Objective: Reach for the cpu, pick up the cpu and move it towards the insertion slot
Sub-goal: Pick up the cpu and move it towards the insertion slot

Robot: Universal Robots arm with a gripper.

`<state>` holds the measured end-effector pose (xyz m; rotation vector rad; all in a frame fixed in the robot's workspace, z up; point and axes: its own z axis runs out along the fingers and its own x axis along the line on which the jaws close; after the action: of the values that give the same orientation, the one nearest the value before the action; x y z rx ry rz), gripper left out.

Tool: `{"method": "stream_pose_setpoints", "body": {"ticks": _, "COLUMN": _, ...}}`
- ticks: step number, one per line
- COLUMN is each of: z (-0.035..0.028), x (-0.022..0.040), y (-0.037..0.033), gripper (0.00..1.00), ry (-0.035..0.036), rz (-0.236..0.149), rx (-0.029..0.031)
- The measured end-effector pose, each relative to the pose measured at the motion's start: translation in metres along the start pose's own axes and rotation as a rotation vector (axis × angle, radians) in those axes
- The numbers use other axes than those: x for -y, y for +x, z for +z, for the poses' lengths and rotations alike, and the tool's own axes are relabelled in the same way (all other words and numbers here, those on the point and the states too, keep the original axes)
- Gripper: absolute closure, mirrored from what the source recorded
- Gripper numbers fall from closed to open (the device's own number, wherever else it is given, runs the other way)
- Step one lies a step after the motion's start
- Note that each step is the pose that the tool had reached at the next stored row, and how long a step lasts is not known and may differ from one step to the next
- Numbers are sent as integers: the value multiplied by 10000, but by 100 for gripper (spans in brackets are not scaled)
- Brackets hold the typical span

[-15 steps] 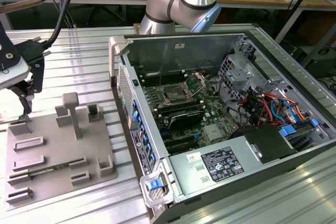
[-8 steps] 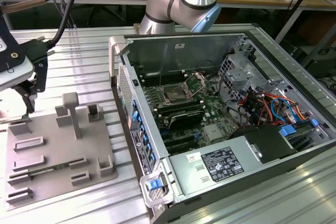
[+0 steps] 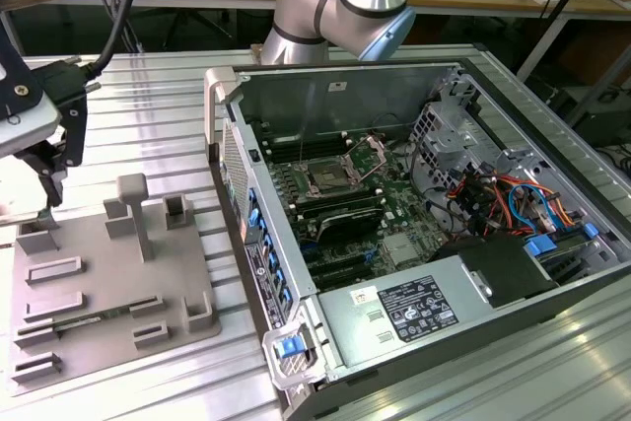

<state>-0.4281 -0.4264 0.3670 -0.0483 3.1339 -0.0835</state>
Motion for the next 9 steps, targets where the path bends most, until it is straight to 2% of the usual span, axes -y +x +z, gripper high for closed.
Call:
{"method": "stream_pose_setpoints", "body": {"ticks": 4, "z": -5, "x": -1, "y": -3, "gripper": 45, "ry": 1, "rz": 2, "rx": 1}}
{"method": "stream_pose_setpoints", "body": {"ticks": 9, "z": -5, "x": 1, "y": -55, "gripper": 45, "ry": 2, "rz": 1, "rx": 0}}
